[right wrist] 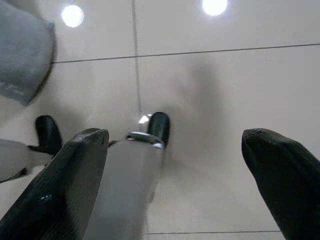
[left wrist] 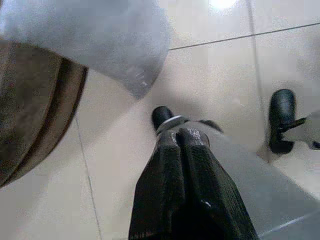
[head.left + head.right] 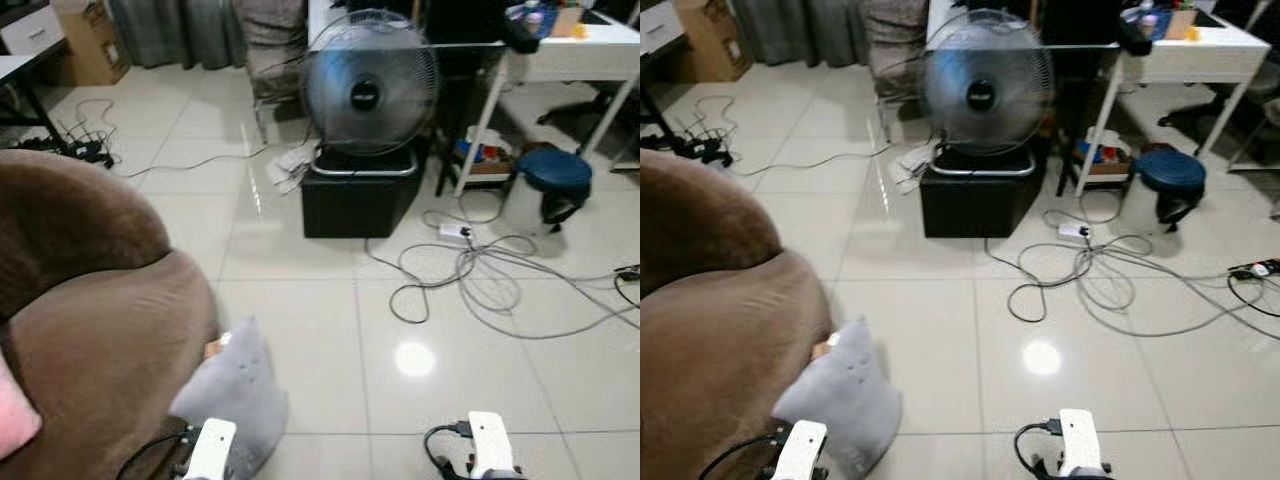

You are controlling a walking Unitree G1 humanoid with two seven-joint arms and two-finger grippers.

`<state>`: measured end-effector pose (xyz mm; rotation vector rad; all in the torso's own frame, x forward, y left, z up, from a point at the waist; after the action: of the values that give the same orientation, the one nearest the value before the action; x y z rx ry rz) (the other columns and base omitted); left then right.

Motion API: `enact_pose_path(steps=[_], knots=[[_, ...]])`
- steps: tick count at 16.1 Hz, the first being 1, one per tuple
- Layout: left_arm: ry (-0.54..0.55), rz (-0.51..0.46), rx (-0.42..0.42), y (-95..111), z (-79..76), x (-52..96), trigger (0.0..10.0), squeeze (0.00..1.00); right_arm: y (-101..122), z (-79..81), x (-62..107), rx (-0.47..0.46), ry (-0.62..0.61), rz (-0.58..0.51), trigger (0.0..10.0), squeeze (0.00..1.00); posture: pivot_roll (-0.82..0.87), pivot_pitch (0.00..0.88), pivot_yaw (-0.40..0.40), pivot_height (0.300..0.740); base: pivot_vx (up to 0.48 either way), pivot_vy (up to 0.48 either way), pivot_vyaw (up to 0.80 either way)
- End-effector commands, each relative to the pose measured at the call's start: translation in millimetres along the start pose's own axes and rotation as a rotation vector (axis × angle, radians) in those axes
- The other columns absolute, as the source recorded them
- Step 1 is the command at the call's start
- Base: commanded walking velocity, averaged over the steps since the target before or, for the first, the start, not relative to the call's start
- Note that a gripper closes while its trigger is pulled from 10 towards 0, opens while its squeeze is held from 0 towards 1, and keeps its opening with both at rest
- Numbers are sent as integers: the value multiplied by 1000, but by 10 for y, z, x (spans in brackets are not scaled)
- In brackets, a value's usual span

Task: Move the pillow to the sofa from floor

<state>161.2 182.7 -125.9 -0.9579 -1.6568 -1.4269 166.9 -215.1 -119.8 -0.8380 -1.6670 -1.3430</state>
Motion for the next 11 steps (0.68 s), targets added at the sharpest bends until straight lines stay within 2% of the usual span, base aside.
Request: enact_pose_path(steps=[1,5,9,11], knots=[[-41,-47,-5,162,-34,-6,10000,0,12,15,-4,0,3,-3,10000,0,63,0,25,740,0,0,0],[-63,-60,-27,206,-174,-30,10000,0,15,33,-7,-18,4,-5,10000,0,55,0,39,740,0,0,0],[-80,-65,-39,254,-217,-34,10000,0,2,40,-8,-30,2,3,10000,0,49,0,47,740,0,0,0],[-82,-62,-37,260,-286,-46,10000,0,-4,38,-7,-29,0,6,10000,0,48,0,49,740,0,0,0]])
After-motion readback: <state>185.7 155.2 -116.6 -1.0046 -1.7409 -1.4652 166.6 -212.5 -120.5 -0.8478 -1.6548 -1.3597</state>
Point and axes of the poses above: a point about 5 cm out from each wrist's last joint towards the gripper, its own x axis pointing back from the gripper into the wrist, its own y axis along the axis of the wrist's last joint, z = x × y, the point moved 3 cm from there along -x, pointing out of the wrist towards the gripper, and after that the axes turned 15 degrees about x, right-handed, at the moved point
